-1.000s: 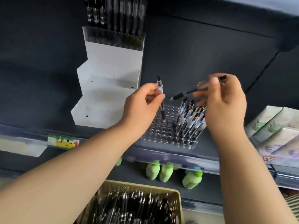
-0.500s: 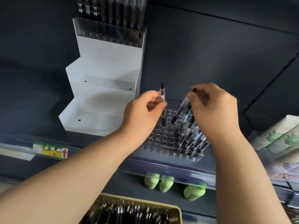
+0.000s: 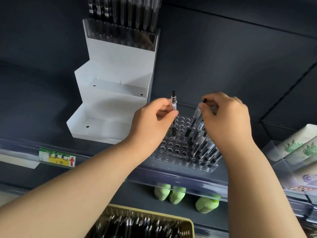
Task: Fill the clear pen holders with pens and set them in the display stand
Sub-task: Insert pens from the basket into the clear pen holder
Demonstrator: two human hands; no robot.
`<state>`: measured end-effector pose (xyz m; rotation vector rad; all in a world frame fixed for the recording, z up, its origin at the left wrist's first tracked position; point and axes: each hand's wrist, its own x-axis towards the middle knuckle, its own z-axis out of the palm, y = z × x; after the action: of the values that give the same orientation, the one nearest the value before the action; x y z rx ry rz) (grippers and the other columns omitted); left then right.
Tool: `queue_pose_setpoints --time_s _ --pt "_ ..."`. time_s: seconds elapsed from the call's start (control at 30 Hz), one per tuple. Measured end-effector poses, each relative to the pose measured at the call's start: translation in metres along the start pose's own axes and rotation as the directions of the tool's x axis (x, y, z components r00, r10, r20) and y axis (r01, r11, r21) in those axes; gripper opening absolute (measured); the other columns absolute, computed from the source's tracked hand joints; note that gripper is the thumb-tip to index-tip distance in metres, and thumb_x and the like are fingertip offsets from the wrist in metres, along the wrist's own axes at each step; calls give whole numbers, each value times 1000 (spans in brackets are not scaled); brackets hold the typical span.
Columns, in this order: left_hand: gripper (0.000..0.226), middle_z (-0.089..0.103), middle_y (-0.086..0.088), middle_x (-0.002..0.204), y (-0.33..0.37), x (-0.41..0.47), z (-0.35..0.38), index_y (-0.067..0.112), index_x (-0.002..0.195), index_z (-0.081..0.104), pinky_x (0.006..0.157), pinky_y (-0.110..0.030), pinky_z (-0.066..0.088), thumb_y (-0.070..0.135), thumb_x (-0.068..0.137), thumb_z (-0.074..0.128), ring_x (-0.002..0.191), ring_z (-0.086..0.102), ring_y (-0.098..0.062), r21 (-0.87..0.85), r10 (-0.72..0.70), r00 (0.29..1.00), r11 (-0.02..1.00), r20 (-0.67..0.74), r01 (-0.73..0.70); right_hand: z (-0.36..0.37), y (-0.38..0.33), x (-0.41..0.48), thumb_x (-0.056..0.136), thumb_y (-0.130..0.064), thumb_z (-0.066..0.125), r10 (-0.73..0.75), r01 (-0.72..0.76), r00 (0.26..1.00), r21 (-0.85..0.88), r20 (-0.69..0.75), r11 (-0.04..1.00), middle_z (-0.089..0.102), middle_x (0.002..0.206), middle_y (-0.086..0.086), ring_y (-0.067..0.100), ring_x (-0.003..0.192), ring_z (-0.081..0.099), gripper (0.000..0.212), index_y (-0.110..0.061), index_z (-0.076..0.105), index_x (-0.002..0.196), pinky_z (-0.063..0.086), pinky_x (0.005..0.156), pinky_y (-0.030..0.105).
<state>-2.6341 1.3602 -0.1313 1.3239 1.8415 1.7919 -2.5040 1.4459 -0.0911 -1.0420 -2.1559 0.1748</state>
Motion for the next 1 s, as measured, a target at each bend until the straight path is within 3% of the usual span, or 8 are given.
queue_pose_setpoints --time_s 0.3,0.5,0.67,0.87,1.0 --pt "16 67 15 83 2 1 9 27 89 63 73 -6 45 13 82 68 76 62 3 -33 -7 1000 999 19 8 9 3 -1 84 -13 61 11 -10 1000 -66 16 998 72 86 -2 29 93 55 24 -17 69 106 44 84 44" --pt "16 67 15 84 2 2 11 27 91 64 74 -8 46 14 82 68 77 62 3 -20 -18 1000 1000 15 18 8 5 0 83 -13 61 -25 25 1000 -71 -1 997 72 85 -1 29 91 56 18 -22 73 93 44 82 43" --pt "16 67 16 83 1 2 13 28 90 64 73 -6 45 15 81 69 76 62 4 -9 -21 1000 1000 15 21 8 6 -2 85 -16 60 -41 44 999 -150 28 988 72 90 -3 27 96 54 18 -25 73 94 30 77 33" --pt "16 68 14 79 3 5 23 16 93 71 72 -7 47 10 78 72 74 64 0 -11 -8 997 1000 79 9 -4 9 0 83 -15 62 -29 26 999 -126 -25 992 72 89 1 31 94 55 15 -22 73 91 43 82 41" --pt "18 68 10 79 0 6 31 15 96 71 69 -2 43 12 78 72 71 61 5 34 11 990 999 139 -16 -6 10 -1 82 -17 63 -10 9 1000 -136 -2 991 71 90 2 30 93 55 15 -21 73 92 44 83 44"
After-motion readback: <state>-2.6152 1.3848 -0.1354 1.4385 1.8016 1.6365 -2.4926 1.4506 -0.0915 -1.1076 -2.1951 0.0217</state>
